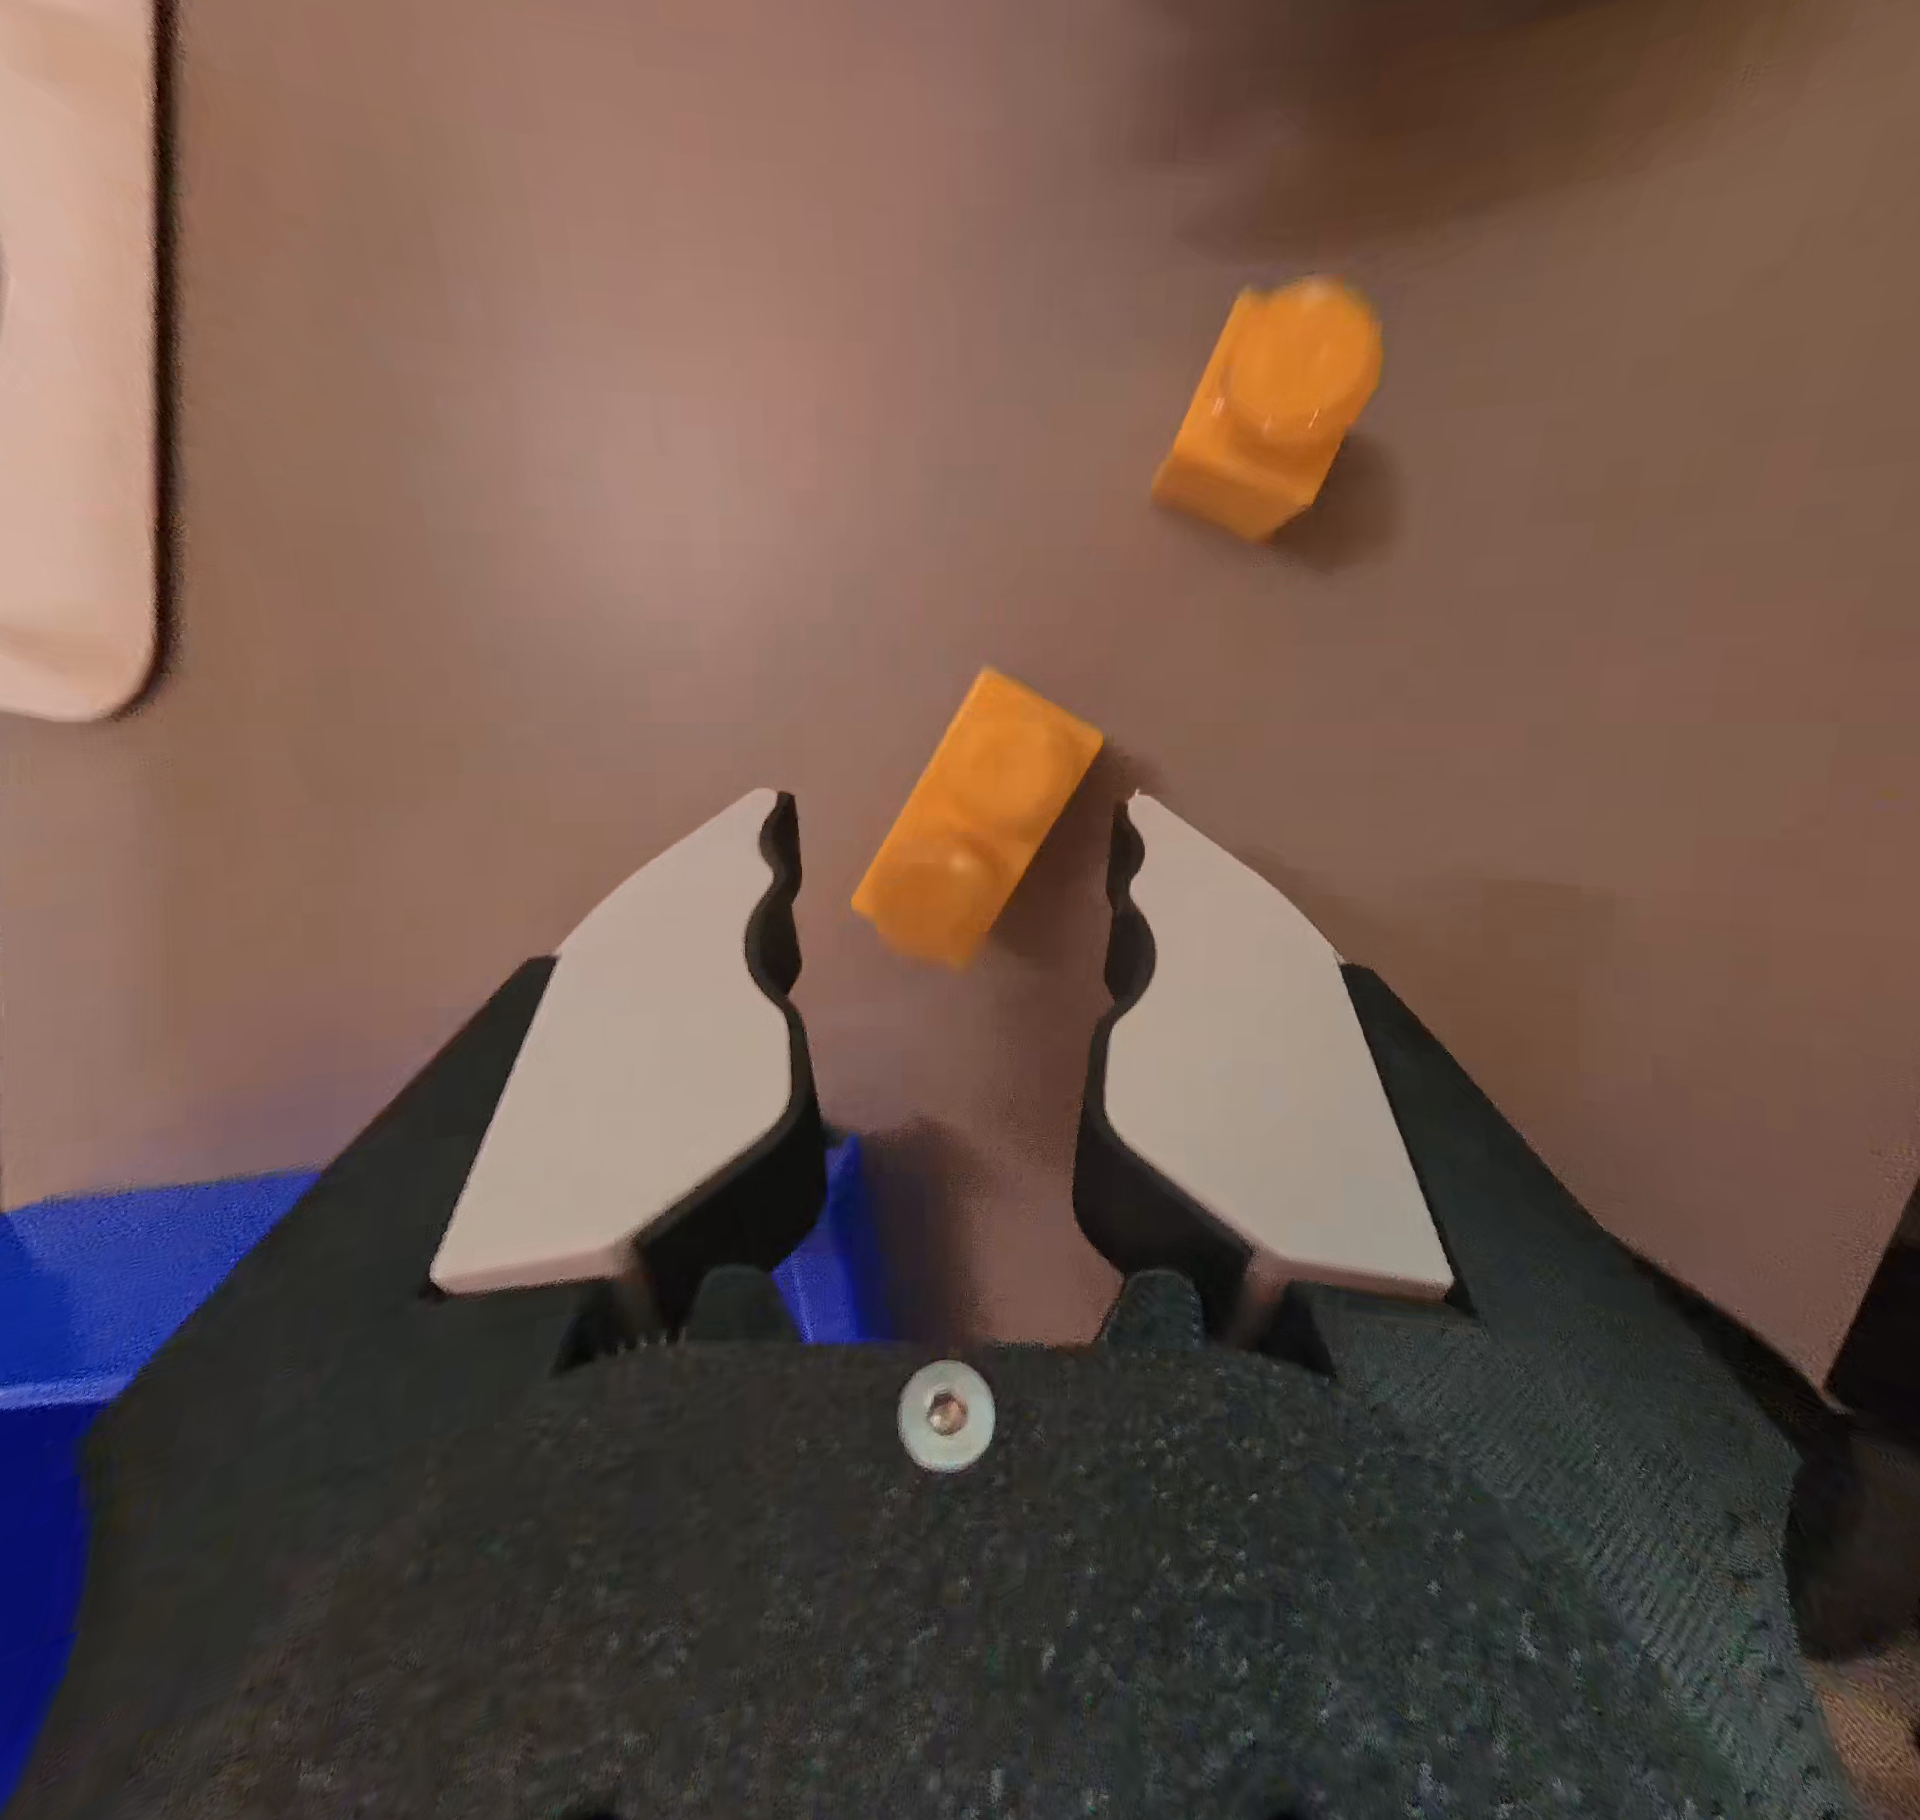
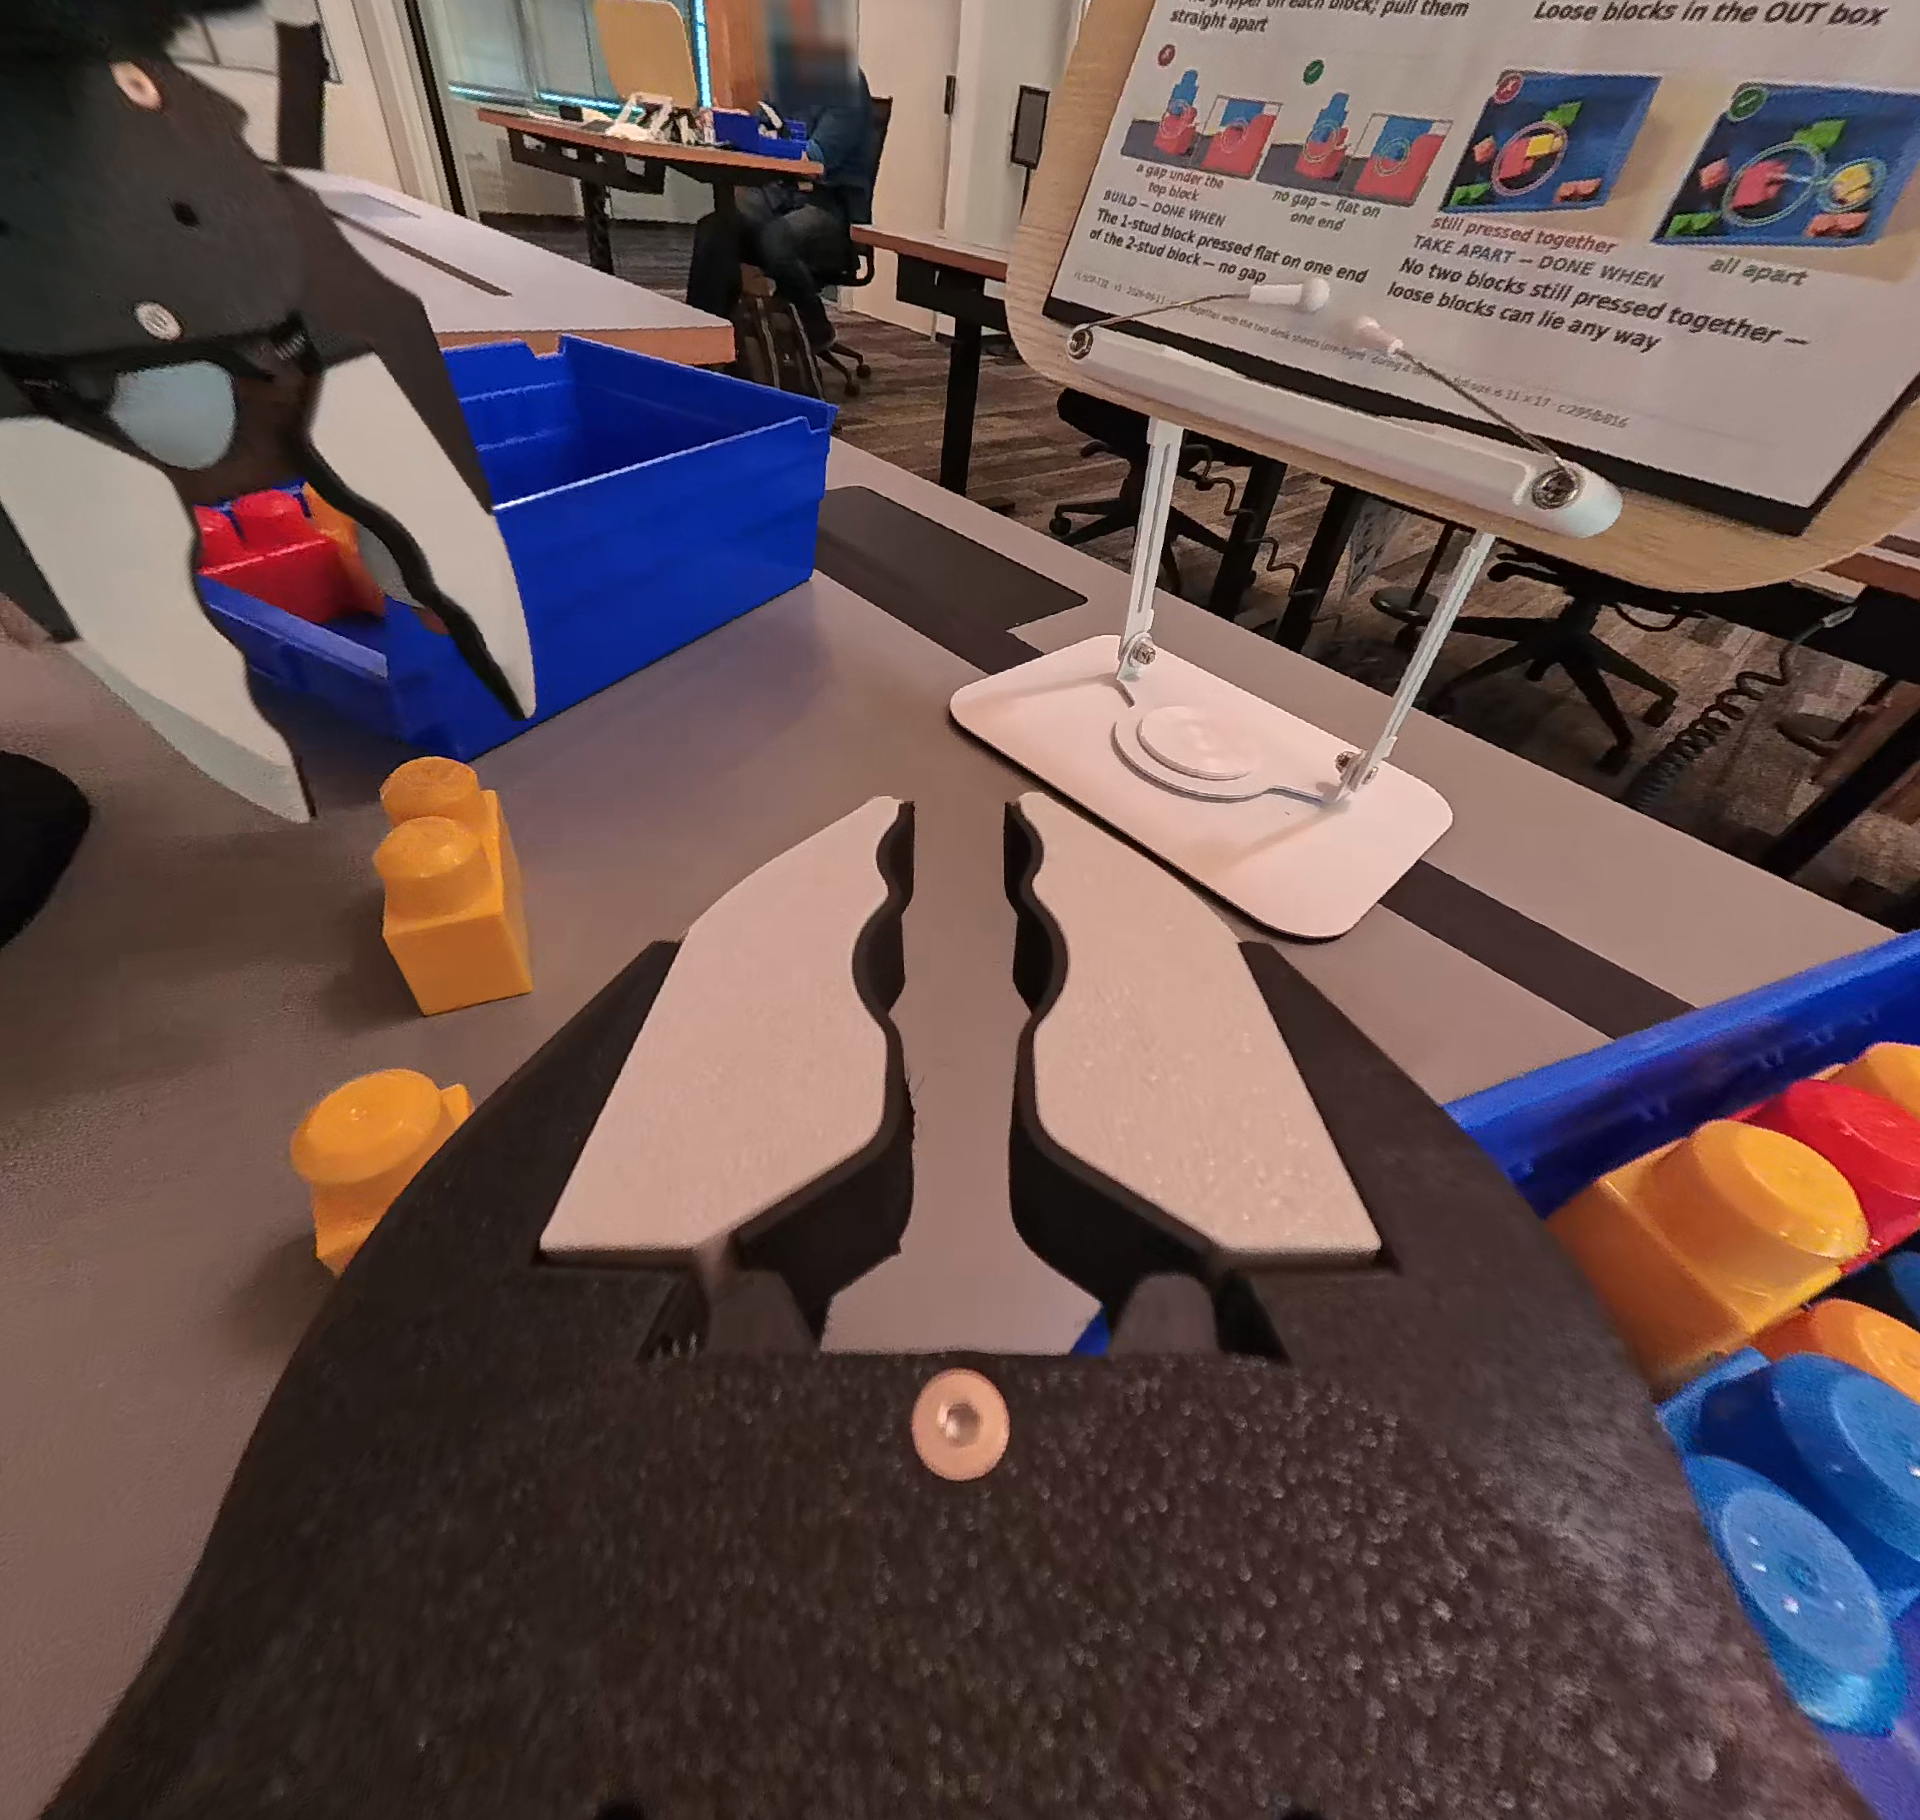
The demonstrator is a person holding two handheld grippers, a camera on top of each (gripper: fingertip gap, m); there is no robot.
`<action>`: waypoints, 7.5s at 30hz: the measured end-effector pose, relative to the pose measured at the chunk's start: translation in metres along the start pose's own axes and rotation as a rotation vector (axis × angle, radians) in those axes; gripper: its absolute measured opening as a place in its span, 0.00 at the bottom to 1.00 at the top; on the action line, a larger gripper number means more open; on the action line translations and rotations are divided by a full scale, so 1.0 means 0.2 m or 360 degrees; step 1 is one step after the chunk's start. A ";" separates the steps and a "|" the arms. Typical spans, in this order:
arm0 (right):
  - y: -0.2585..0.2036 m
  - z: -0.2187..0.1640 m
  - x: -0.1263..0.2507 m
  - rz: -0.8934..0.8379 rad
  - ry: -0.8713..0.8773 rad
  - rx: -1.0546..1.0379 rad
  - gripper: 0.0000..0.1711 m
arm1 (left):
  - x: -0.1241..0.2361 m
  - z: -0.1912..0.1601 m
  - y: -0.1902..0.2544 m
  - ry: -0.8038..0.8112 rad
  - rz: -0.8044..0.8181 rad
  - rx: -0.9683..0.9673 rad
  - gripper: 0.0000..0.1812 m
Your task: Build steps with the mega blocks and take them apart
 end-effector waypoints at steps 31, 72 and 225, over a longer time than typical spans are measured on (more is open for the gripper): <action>-0.12 0.05 0.03 0.0354 0.0144 -0.0036 0.14 | 0.14 0.06 0.07 0.0702 0.0071 0.0080 0.21; -0.09 0.14 0.12 0.0829 0.0374 -0.0471 0.23 | -0.30 0.17 0.25 0.0845 -0.0129 -0.0153 0.28; -0.11 0.04 0.19 0.1021 -0.0241 0.0177 0.25 | -0.20 0.15 0.21 0.0958 -0.0142 -0.0077 0.20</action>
Point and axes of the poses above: each gripper's, where its closed fingertips meet, x back along the fingers, z out of its top, y = z × x across the jaws, the point moved 8 cm from there along x, back along the fingers, and after that the axes turned 9 degrees about -z, right-handed, at the moved point
